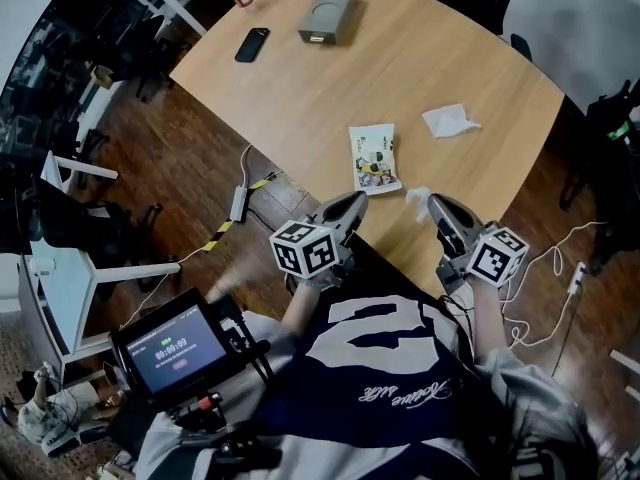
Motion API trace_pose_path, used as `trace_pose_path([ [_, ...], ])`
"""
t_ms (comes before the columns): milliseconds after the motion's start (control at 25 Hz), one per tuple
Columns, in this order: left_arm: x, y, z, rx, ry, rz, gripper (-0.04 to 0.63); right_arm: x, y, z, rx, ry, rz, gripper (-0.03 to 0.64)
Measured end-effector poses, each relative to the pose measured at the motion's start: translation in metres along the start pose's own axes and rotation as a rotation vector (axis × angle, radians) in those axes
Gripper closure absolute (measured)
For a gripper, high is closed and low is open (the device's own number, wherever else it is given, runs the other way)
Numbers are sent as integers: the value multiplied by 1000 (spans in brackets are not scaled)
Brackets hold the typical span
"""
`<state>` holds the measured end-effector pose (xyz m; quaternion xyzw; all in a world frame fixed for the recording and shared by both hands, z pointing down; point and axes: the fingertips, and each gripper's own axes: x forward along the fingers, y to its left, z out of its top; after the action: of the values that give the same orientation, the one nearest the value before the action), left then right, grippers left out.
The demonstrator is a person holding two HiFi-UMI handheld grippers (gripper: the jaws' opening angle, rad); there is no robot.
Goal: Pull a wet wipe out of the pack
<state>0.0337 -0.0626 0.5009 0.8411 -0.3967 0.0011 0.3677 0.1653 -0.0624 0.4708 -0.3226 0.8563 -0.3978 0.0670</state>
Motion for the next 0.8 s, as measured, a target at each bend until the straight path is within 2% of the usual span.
trace_pose_path([
  [160, -6, -30, -19, -17, -49, 7, 594, -22, 6, -8, -42, 23, 17, 617],
  [400, -28, -53, -49, -9, -42, 48, 594, -49, 11, -25, -74, 53, 8, 617],
  [600, -54, -58, -47, 1, -75, 80, 594, -53, 26, -32, -86, 40, 24, 617],
  [800, -92, -79, -38, 31, -84, 76, 594, -58, 65, -34, -109, 21, 15, 617],
])
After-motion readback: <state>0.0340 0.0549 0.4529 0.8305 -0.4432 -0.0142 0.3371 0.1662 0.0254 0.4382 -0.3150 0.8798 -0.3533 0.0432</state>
